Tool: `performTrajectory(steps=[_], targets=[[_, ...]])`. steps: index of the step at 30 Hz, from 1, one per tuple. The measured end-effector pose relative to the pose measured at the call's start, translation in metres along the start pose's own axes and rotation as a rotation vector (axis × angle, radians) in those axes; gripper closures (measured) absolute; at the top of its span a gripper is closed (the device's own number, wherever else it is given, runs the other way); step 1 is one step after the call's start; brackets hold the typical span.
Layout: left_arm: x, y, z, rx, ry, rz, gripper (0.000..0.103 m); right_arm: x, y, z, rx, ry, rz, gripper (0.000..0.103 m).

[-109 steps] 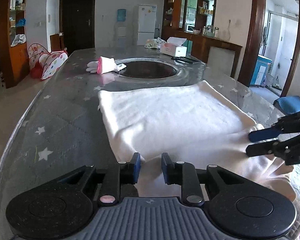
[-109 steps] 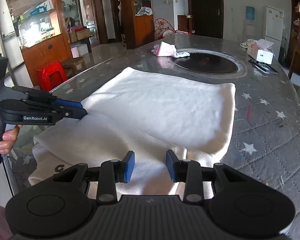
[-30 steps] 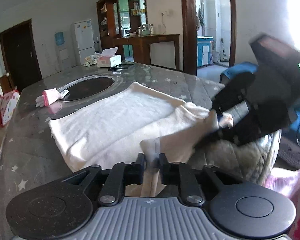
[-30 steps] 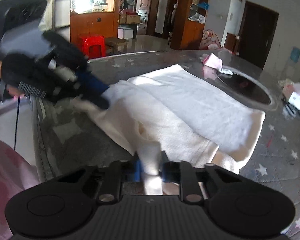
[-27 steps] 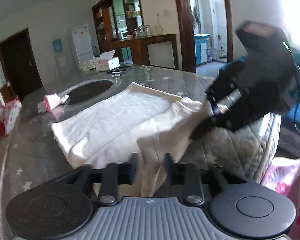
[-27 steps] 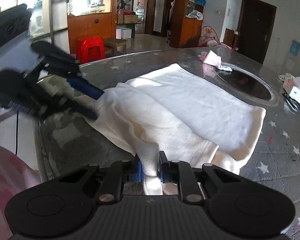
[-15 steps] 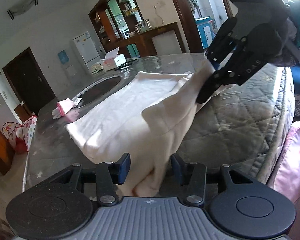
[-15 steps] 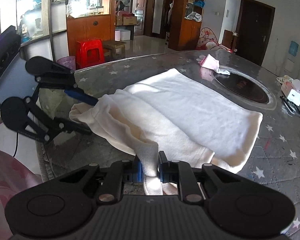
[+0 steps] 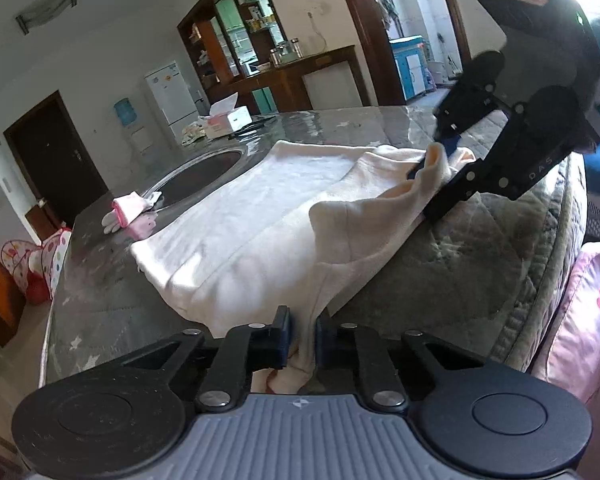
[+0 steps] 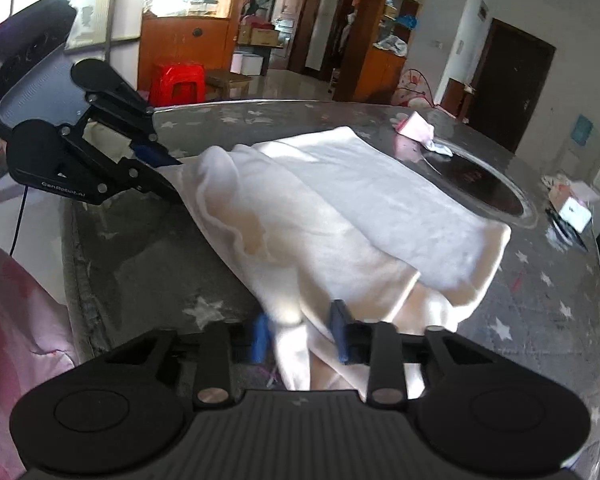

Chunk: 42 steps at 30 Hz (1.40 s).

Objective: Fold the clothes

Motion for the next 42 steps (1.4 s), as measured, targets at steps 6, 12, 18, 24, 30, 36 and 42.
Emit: performTrajectory(steps=[6,12,18,24,30,36,42], targets=[[-0.012,-0.008,-0.009,-0.081,0.022,0.016,0.096,-0.013,0.006,-0.007,0.045,0.027,-0.030,0.095],[-0.037,-0.008,-0.016,-0.108,0.051,0.037,0.096,-0.043,-0.001,-0.014,0.035,0.044,-0.065,0.095],[-0.078,0.007,-0.014,-0.097,0.051,0.077,0.096,-0.086,-0.022,-0.013,0.043,0.023,-0.138,0.095],[-0.089,0.017,-0.020,-0.099,0.060,0.068,0.096,-0.106,-0.023,-0.024,0.064,0.017,-0.148,0.095],[-0.061,-0.011,-0.039,-0.122,0.059,0.056,0.096,-0.095,0.004,-0.044,0.084,0.033,-0.115,0.095],[-0.015,-0.045,-0.061,-0.121,0.037,0.037,0.097,-0.067,0.047,-0.068,0.107,0.042,-0.077,0.096],[0.030,-0.071,-0.072,-0.135,-0.001,0.031,0.097,-0.016,0.091,-0.081,0.146,0.016,-0.028,0.097]])
Point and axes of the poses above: each gripper's, at about its wrist camera, not at the fingertips, and x roughly the way its jaws point, y to its right, z to its underside, the point moved 3 cm from there along x, roughly the way its jaws point, and after that the axes turned 3 degrees about -y, right-handed, at the moved point
